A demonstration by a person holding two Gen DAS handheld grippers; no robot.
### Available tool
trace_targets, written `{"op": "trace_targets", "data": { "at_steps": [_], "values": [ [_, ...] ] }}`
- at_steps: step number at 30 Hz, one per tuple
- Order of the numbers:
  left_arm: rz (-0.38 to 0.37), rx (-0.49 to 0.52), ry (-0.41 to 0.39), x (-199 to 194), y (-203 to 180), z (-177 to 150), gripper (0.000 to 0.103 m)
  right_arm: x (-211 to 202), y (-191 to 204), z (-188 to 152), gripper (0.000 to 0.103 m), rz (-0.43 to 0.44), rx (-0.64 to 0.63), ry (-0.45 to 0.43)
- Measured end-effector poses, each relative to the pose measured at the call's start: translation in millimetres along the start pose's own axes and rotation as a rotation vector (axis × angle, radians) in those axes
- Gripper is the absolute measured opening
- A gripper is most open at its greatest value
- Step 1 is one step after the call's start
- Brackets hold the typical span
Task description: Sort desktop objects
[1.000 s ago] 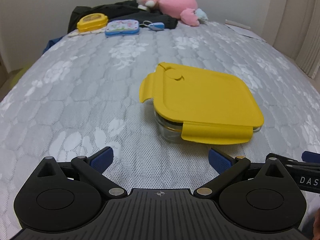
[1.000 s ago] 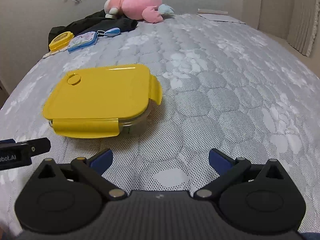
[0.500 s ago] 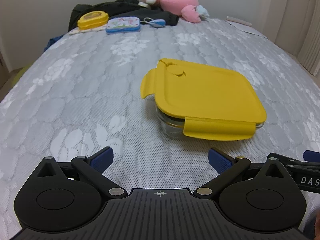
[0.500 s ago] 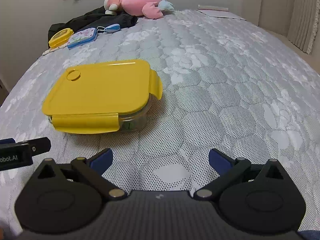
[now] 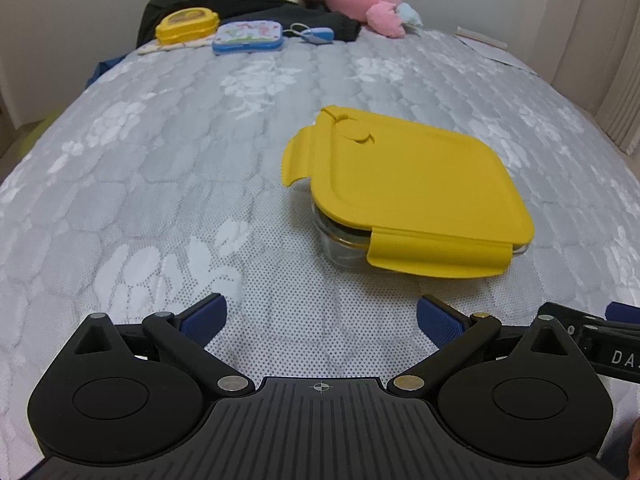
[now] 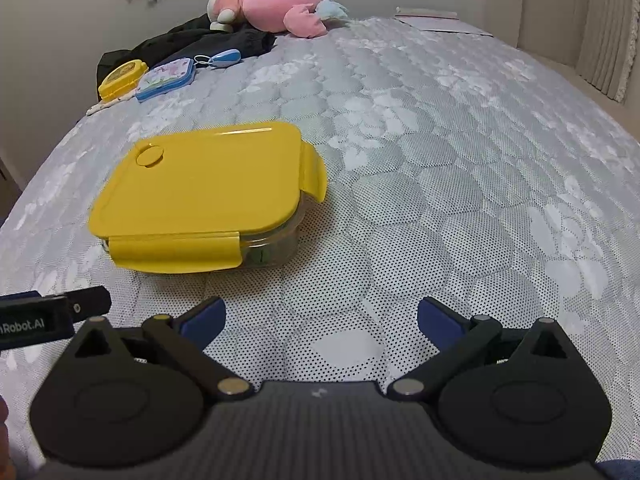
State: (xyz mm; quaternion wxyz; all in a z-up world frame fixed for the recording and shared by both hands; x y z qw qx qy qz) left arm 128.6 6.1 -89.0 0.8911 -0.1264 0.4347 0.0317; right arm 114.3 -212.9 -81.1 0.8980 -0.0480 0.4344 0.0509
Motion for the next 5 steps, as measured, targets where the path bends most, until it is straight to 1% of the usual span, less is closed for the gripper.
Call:
{"op": "trace_targets", "data": {
  "at_steps": [3,5],
  "values": [
    [0.038,0.027,-0.028,-6.1,4.8,5.5,0.103,1.3,-5.3,2.9,0.103,0.017,-0.005,0.030],
    [0.073,0.095,-0.052,-11.2,10.9,14.8,0.103,1.7,-13.2,9.3,0.103,0.041,-0.018,0.046]
  ]
}}
Point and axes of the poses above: each gripper's, at about its wrist camera, not at the fingertips, and x roughly the way its jaws point, y to its left, z to its top, the point moved 9 cm from there along x, roughly the way its jaws point, and after that the axes turned 12 degrees about -x, right-handed, at the moved point
